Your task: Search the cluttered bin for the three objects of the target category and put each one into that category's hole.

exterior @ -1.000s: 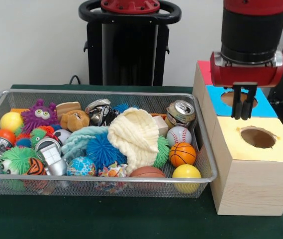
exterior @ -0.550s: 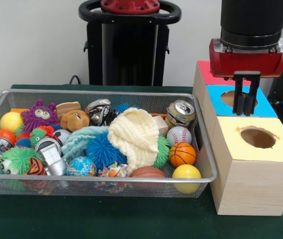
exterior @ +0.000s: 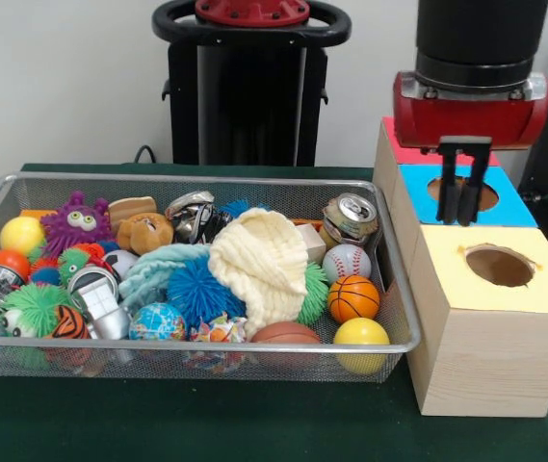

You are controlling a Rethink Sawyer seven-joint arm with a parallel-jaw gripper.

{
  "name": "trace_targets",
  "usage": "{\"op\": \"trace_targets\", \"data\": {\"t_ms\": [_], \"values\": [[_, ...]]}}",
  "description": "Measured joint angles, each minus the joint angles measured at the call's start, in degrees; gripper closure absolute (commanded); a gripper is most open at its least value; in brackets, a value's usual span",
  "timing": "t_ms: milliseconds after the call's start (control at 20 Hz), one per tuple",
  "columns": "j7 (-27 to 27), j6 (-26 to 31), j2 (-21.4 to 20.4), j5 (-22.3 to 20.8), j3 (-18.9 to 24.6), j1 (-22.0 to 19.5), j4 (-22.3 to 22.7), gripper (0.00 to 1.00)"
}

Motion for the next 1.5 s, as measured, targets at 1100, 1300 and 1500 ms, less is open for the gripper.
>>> {"op": "trace_targets", "data": {"t_ms": [1100, 1300, 1500], "values": [[-0.3, 1.1, 3.5, -10.3, 0.4, -14.5, -10.1, 0.00], [-0.8, 1.9, 5.7, -10.4, 0.9, -16.1, -13.0, 0.00], [-1.0, 3.1, 8.4, -10.4, 2.2, -16.9, -15.3, 0.00]]}}
